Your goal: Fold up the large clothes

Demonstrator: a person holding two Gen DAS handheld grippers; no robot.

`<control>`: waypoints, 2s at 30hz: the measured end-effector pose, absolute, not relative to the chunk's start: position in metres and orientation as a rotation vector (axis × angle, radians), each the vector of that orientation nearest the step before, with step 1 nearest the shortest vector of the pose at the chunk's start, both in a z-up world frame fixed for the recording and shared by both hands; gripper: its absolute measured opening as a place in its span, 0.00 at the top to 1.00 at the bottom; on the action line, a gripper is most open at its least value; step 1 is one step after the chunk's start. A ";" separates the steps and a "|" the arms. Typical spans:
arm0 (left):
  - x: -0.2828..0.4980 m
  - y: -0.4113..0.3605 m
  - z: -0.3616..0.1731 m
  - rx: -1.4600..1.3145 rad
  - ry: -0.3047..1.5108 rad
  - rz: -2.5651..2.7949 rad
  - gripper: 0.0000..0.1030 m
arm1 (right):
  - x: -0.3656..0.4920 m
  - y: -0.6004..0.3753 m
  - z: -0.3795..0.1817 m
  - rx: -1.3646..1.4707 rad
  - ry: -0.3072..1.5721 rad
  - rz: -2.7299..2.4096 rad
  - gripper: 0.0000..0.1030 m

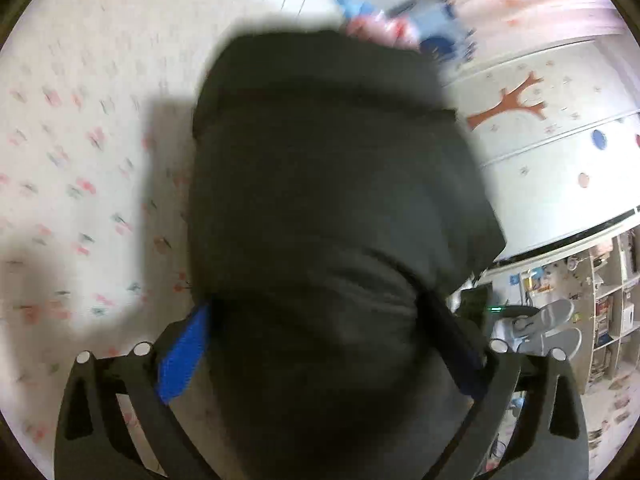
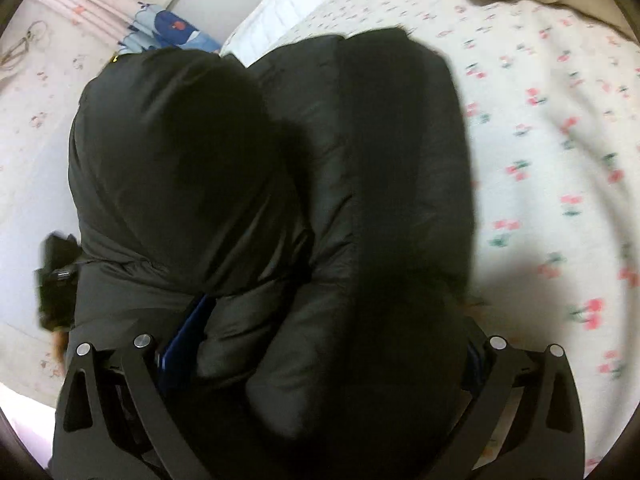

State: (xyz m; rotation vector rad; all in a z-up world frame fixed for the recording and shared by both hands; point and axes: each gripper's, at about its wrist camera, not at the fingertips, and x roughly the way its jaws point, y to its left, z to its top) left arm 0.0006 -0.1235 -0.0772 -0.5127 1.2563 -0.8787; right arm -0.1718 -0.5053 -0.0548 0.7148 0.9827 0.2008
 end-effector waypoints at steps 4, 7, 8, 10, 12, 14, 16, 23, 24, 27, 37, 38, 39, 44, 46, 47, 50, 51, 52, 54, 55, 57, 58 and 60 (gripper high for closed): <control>-0.008 -0.128 -0.052 -0.442 1.102 -0.938 0.15 | -0.155 -0.473 -0.047 0.727 0.891 0.267 0.06; -0.003 -0.083 -0.007 -0.396 0.940 -0.901 0.18 | -0.128 -0.423 -0.016 0.683 0.791 0.376 0.06; -0.001 -0.061 0.004 -0.404 0.892 -0.871 0.18 | -0.116 -0.399 -0.005 0.666 0.762 0.432 0.06; -0.005 -0.017 0.017 -0.415 0.821 -0.807 0.18 | -0.092 -0.350 0.003 0.636 0.771 0.532 0.06; -0.008 0.035 0.009 -0.369 0.811 -0.690 0.18 | -0.069 -0.310 -0.018 0.578 0.902 0.525 0.06; 0.005 0.064 -0.023 -0.295 0.931 -0.566 0.18 | -0.057 -0.277 -0.058 0.493 1.058 0.481 0.06; 0.012 0.099 -0.065 -0.387 1.063 -0.496 0.18 | -0.062 -0.273 -0.074 0.547 1.058 0.509 0.06; -0.003 0.102 0.002 -0.306 0.750 -0.416 0.18 | -0.112 -0.269 0.017 0.284 0.854 0.336 0.06; -0.004 0.097 0.007 -0.319 0.722 -0.428 0.18 | -0.115 -0.268 0.037 0.257 0.762 0.295 0.06; 0.013 0.064 0.017 -0.287 0.698 -0.442 0.18 | -0.074 -0.245 0.066 0.145 0.639 0.293 0.06; 0.024 -0.003 -0.020 -0.002 0.758 -0.501 0.13 | -0.024 -0.256 -0.073 0.409 1.036 0.238 0.07; 0.021 -0.005 -0.020 0.015 0.757 -0.503 0.13 | -0.033 -0.262 -0.081 0.409 1.057 0.255 0.07; 0.017 -0.006 -0.020 0.032 0.762 -0.486 0.13 | -0.025 -0.277 -0.085 0.439 1.077 0.272 0.07; -0.007 -0.007 0.000 0.059 0.739 -0.411 0.12 | -0.034 -0.305 -0.032 0.472 0.851 0.241 0.08; -0.017 -0.008 0.001 0.094 0.724 -0.379 0.12 | -0.053 -0.301 0.003 0.445 0.667 0.228 0.07; -0.020 -0.009 0.001 0.100 0.717 -0.368 0.12 | -0.051 -0.297 0.013 0.428 0.633 0.227 0.07; -0.029 -0.004 -0.001 0.085 0.695 -0.353 0.11 | -0.024 -0.278 0.026 0.362 0.633 0.246 0.07; -0.030 -0.002 -0.001 0.080 0.692 -0.352 0.09 | -0.027 -0.283 0.016 0.374 0.663 0.245 0.07; -0.032 0.001 -0.003 0.078 0.689 -0.352 0.08 | -0.018 -0.288 -0.005 0.392 0.716 0.232 0.07; -0.033 0.005 -0.003 0.075 0.682 -0.354 0.08 | 0.018 -0.287 -0.073 0.536 0.894 0.260 0.06; -0.034 0.007 0.000 0.075 0.668 -0.355 0.07 | 0.031 -0.286 -0.090 0.652 0.866 0.276 0.06; -0.036 0.008 0.004 0.108 0.658 -0.343 0.07 | 0.021 -0.276 -0.087 0.668 0.851 0.229 0.06; -0.037 0.009 0.004 0.124 0.655 -0.333 0.07 | 0.015 -0.269 -0.085 0.675 0.865 0.233 0.06; -0.037 0.015 0.001 0.128 0.664 -0.323 0.07 | -0.001 -0.270 -0.083 0.671 0.886 0.244 0.06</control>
